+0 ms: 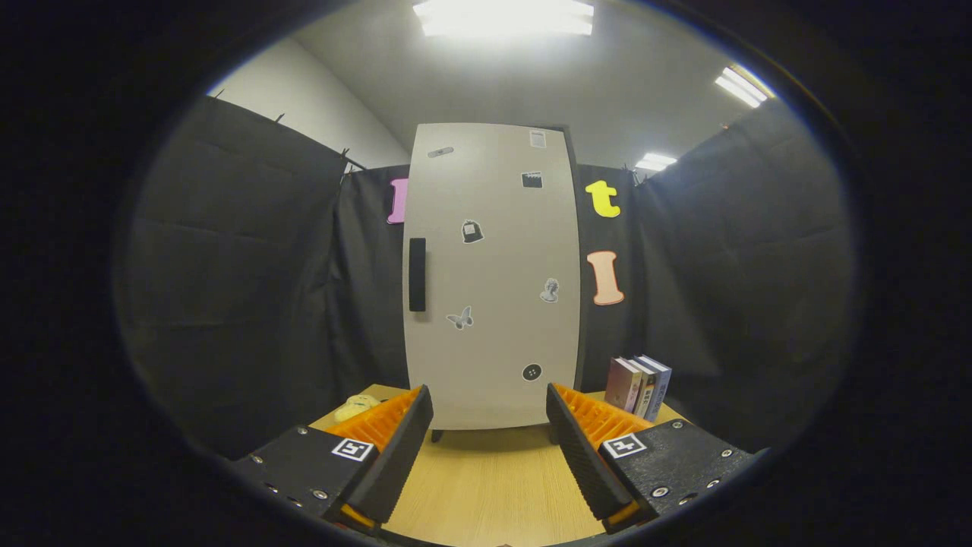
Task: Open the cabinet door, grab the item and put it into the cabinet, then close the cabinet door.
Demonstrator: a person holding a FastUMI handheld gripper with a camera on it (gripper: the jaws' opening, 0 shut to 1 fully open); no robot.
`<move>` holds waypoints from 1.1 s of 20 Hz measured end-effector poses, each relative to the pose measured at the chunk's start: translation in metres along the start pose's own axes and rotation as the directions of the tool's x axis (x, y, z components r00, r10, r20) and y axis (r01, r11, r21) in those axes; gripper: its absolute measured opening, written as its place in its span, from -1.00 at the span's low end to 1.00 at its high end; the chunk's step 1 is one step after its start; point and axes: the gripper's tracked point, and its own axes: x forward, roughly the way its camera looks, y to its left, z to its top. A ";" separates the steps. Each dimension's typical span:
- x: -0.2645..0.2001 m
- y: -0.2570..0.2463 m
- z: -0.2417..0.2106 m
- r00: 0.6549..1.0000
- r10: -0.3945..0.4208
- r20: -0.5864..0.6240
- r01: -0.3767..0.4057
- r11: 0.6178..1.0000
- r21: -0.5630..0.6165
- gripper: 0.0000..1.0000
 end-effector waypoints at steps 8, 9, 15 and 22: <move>-0.005 0.001 -0.001 1.000 0.013 -0.011 -0.014 1.000 -0.021 0.86; -0.006 0.001 -0.001 1.000 0.013 -0.011 -0.013 1.000 -0.023 0.86; -0.008 0.002 -0.003 1.000 0.003 -0.028 -0.003 1.000 0.002 0.87; -0.007 0.004 -0.009 0.999 0.013 -0.043 -0.013 1.000 0.004 0.87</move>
